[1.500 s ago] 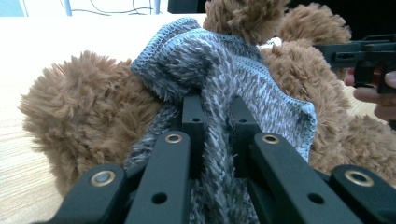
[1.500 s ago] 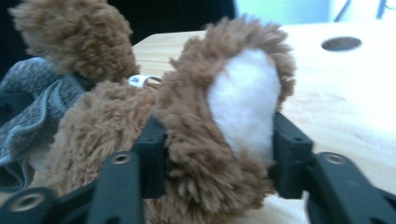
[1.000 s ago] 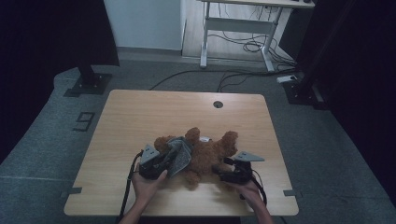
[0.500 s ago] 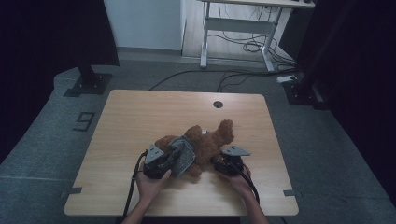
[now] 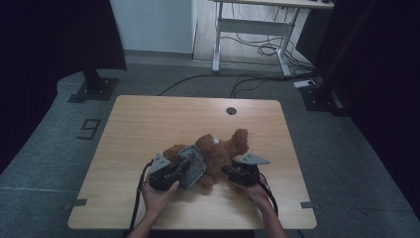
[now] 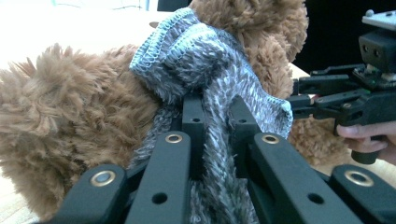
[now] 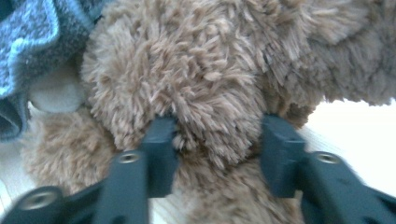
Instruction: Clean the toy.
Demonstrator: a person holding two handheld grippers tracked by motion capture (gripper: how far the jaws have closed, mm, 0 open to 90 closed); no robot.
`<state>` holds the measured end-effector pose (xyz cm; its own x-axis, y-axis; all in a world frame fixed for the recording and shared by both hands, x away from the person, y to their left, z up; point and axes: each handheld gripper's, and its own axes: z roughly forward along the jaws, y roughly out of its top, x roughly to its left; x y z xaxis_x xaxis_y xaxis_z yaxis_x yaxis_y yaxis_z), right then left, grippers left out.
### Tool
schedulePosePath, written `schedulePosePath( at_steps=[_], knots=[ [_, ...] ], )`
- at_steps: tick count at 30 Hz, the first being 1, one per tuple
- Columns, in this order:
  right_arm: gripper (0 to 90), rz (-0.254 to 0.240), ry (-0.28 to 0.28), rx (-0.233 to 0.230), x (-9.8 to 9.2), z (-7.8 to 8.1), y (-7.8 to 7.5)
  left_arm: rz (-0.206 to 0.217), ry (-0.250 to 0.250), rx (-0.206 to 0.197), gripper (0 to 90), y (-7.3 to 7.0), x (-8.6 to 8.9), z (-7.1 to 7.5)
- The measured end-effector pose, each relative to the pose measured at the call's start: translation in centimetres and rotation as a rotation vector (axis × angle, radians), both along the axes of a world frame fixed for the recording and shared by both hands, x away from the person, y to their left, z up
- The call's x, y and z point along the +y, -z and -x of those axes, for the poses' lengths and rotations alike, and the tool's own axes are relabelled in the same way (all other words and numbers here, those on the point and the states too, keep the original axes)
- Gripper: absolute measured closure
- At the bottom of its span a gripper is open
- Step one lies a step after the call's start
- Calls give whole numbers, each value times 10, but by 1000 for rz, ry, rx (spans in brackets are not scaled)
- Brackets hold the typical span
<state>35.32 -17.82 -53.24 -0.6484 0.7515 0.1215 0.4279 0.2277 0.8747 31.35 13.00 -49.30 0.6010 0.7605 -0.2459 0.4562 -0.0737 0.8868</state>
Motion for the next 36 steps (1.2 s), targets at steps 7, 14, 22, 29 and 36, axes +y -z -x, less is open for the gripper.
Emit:
schedulePosePath(
  at_steps=[7, 14, 22, 29, 36],
  knots=[
    [698, 55, 11, -54, -1, 13, 9, -6, -1, 9, 799, -25, 1, -1],
    [702, 95, 14, -85, 2, 17, 10, -21, 0, -39, 793, -69, -6, -18],
    [704, 100, 16, -87, 1, 17, 11, -182, 3, 14, 801, -53, -59, -52],
    [721, 106, 23, -86, 1, 19, 12, -135, -57, 51, 803, -33, -23, -51],
    [721, 97, 30, -85, 0, 19, 13, -108, -112, 47, 802, -30, 20, -36]
  ],
)
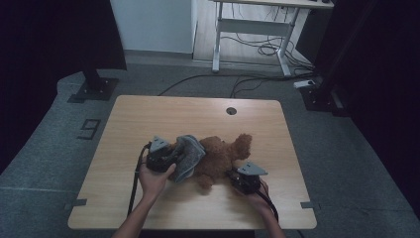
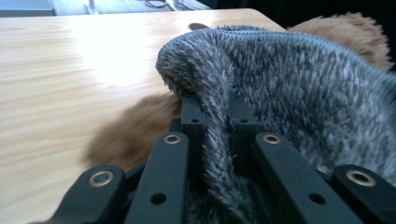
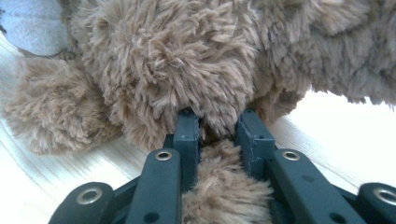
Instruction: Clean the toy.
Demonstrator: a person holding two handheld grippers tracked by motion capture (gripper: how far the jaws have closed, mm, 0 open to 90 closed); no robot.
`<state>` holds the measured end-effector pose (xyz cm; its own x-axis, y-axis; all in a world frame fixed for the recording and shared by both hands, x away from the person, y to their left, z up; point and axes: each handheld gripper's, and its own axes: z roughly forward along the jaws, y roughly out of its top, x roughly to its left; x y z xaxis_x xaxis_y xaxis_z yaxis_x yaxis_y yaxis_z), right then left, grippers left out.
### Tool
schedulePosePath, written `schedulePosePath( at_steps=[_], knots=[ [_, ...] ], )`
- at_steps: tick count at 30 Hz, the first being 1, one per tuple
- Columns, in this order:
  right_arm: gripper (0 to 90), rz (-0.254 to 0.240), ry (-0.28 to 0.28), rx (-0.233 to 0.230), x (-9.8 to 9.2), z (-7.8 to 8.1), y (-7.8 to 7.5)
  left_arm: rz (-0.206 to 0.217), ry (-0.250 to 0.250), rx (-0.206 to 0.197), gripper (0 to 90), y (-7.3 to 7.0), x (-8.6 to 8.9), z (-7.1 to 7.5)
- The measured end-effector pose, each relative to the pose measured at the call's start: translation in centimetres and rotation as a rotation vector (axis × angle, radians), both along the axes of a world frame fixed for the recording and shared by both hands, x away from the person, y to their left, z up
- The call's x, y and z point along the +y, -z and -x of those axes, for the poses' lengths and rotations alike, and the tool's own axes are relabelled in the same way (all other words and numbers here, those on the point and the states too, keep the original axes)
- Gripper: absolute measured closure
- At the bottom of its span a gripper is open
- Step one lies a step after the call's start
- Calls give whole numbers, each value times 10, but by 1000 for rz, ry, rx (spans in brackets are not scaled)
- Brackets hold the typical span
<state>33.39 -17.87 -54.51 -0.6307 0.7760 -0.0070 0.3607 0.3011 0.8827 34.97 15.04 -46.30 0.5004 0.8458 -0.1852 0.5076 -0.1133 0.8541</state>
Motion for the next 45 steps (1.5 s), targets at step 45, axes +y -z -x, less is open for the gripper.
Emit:
schedulePosePath(
  at_steps=[45],
  knots=[
    [689, -22, -20, -3, -5, -1, 3, -38, 10, 41, 803, -10, 5, -13]
  ],
)
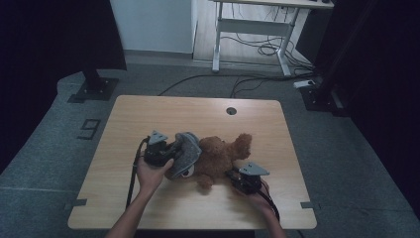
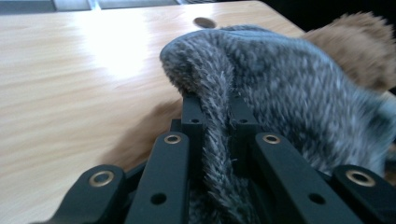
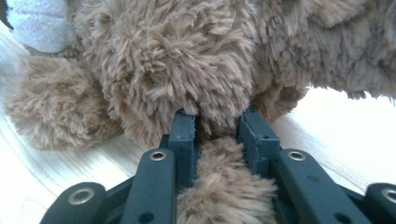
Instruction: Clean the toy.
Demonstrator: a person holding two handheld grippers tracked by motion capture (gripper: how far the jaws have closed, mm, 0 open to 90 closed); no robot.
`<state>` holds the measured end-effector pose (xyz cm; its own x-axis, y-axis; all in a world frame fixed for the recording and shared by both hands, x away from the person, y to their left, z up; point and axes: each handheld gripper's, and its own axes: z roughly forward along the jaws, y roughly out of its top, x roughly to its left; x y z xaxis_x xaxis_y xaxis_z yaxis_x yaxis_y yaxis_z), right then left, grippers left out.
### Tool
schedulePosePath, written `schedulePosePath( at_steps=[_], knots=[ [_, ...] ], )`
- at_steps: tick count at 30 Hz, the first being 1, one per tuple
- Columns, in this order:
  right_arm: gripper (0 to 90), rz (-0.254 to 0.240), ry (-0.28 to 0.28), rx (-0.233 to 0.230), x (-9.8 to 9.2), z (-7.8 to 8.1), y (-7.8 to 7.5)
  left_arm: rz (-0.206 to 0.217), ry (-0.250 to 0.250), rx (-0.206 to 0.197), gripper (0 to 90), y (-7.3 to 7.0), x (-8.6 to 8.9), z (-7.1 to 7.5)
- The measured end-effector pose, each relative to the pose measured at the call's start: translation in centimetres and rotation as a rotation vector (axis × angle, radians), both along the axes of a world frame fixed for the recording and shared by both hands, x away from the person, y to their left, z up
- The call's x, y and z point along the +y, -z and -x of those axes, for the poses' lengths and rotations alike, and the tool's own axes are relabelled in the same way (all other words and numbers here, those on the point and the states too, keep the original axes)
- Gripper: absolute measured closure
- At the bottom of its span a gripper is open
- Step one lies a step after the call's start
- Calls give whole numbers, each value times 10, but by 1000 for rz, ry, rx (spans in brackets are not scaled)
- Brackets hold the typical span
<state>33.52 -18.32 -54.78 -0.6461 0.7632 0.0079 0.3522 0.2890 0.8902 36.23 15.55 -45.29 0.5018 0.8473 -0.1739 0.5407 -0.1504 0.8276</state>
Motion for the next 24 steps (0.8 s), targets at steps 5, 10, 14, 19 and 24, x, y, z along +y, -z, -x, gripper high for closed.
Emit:
schedulePosePath(
  at_steps=[5, 10, 14, 19, 24],
  knots=[
    [688, -6, 1, 2, -1, 0, 0, -4, -42, 21, 803, 15, 26, 6],
    [687, -7, 4, 3, -1, 0, 0, -41, -75, 40, 803, 25, 39, 10],
    [687, -9, 5, 6, -1, 0, 0, -30, -81, 48, 802, 24, 45, 11],
    [687, -8, 5, 7, -1, 0, 0, -51, -73, 34, 802, 18, 42, 12],
    [686, -9, 5, 7, -1, 0, 0, -9, -56, -1, 802, 1, 34, 12]
  ],
)
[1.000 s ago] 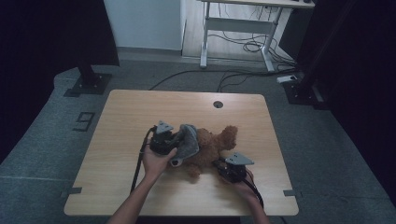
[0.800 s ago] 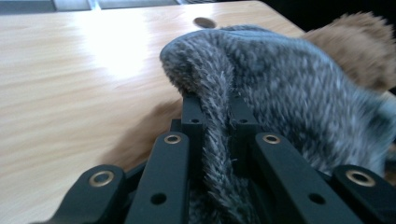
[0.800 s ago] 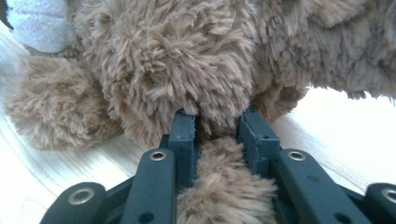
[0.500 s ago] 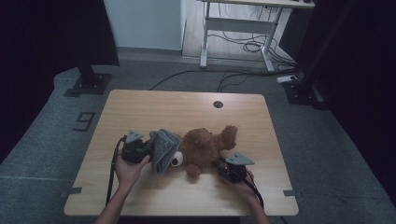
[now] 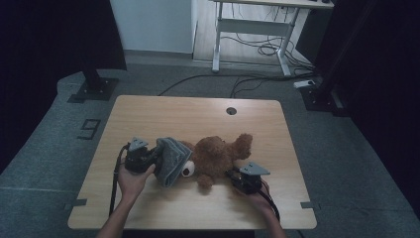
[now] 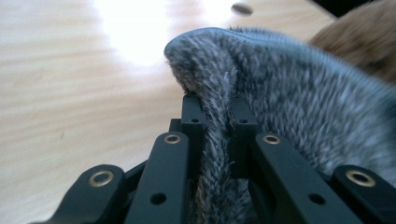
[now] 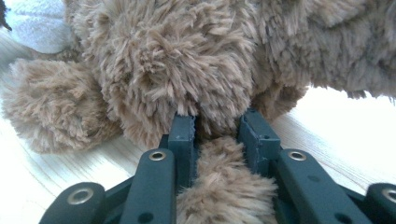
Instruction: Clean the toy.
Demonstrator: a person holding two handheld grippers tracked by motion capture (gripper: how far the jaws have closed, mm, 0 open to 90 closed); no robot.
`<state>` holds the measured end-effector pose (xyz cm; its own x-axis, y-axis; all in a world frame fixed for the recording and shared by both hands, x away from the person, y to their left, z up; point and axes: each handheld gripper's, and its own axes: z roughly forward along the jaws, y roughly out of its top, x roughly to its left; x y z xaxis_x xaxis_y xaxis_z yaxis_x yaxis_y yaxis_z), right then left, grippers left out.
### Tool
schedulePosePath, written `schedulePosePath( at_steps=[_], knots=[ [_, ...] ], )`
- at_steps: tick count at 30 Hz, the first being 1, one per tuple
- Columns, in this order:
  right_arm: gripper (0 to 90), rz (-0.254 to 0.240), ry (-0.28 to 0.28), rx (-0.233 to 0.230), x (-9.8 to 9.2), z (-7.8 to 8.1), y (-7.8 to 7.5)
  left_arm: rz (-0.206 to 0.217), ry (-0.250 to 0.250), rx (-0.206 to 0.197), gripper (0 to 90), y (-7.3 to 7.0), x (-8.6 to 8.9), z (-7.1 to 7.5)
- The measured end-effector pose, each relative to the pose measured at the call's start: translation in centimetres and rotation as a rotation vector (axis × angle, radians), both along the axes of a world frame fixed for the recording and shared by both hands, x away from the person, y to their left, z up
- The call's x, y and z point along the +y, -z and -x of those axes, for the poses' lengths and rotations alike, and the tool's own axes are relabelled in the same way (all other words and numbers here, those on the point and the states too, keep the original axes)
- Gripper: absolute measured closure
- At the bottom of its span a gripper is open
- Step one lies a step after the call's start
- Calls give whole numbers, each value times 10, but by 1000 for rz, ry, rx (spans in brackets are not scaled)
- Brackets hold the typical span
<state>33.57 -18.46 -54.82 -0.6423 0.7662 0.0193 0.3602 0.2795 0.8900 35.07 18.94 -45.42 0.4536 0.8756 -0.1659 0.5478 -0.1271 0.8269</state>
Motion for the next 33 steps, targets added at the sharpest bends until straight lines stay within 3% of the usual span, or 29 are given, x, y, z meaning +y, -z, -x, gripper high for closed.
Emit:
schedulePosePath(
  at_steps=[3, 6, 11, 13, 17, 22, 27, 31, 33],
  knots=[
    [685, 0, 1, 0, 0, 0, 0, -22, 33, -40, 800, -13, -24, -3],
    [684, -1, 3, 0, 0, 0, 0, -33, 75, -52, 799, -19, -48, -9],
    [683, -3, 0, 1, 0, 0, 0, -42, 117, -50, 794, -21, -82, -21],
    [683, -4, -2, 1, -1, 0, 0, -63, 128, -30, 794, -16, -91, -24],
    [644, -6, -2, -2, -1, 0, 0, -105, 127, -5, 792, 1, -97, -26],
    [425, -8, 7, 14, -2, 2, -3, -98, 120, -30, 799, 11, -93, -19],
    [314, -147, 52, 9, -29, 3, -23, -64, 130, -49, 804, 17, -89, -10],
    [234, -203, 133, -14, -49, -6, -41, -34, 136, -60, 805, 21, -86, -2],
    [212, -207, 148, -8, -53, -15, -45, -27, 138, -62, 806, 22, -86, 1]
  ],
)
